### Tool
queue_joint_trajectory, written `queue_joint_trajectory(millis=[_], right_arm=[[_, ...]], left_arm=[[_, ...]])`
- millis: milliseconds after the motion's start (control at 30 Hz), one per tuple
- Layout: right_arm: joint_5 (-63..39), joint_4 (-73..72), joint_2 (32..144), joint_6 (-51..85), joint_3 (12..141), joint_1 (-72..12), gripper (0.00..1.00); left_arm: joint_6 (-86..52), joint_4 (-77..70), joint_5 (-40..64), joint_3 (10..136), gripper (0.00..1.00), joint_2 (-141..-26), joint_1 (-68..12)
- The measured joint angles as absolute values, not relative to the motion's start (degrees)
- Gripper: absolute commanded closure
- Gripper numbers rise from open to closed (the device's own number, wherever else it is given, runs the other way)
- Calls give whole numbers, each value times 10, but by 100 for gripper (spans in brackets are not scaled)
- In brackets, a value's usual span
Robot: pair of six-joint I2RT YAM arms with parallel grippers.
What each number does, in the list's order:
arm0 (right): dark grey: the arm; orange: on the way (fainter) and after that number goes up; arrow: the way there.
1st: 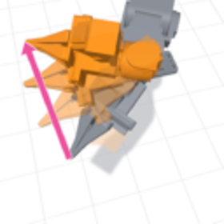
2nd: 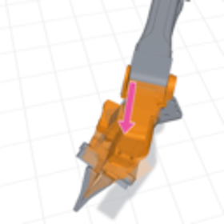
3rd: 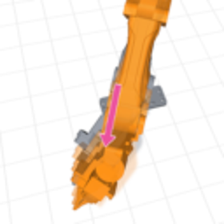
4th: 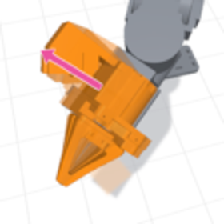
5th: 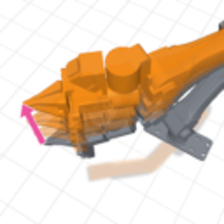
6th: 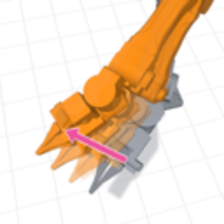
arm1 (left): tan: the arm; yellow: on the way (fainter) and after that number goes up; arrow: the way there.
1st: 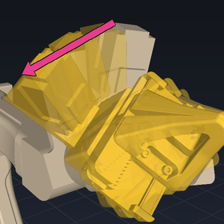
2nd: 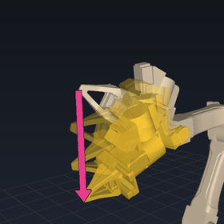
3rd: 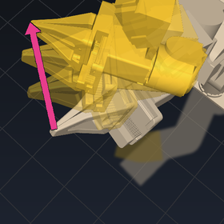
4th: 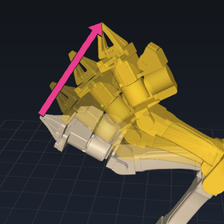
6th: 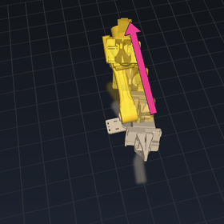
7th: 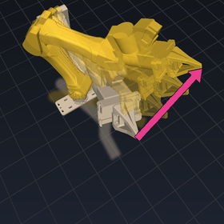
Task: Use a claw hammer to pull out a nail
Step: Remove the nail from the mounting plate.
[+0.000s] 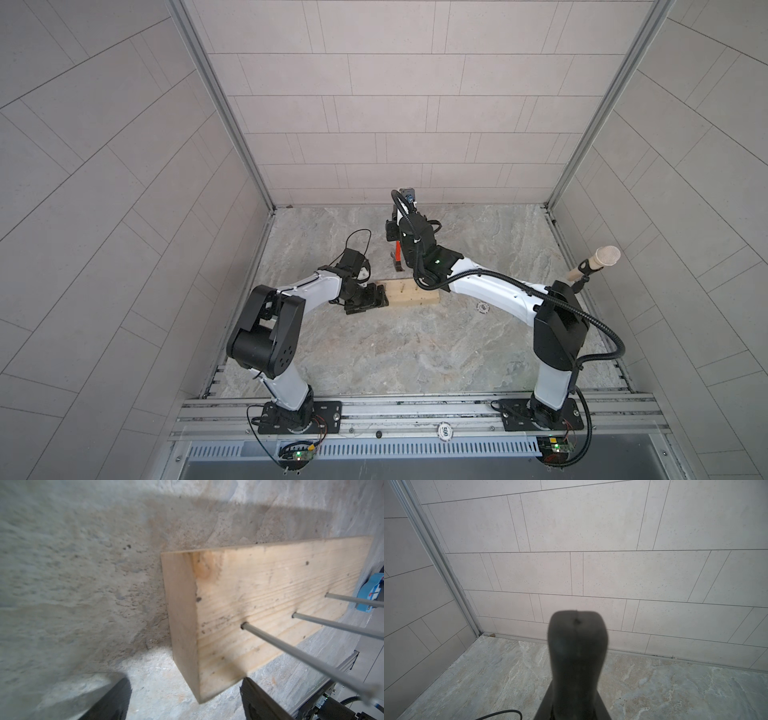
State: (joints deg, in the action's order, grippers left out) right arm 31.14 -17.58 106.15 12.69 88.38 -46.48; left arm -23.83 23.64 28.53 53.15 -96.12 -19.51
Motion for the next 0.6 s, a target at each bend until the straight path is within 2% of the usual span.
queue_joint_trajectory(millis=[600], right_arm=[[359, -239, 1160, 131, 924, -470, 100]], left_arm=[[-269, 244, 261, 552, 17, -970, -177]])
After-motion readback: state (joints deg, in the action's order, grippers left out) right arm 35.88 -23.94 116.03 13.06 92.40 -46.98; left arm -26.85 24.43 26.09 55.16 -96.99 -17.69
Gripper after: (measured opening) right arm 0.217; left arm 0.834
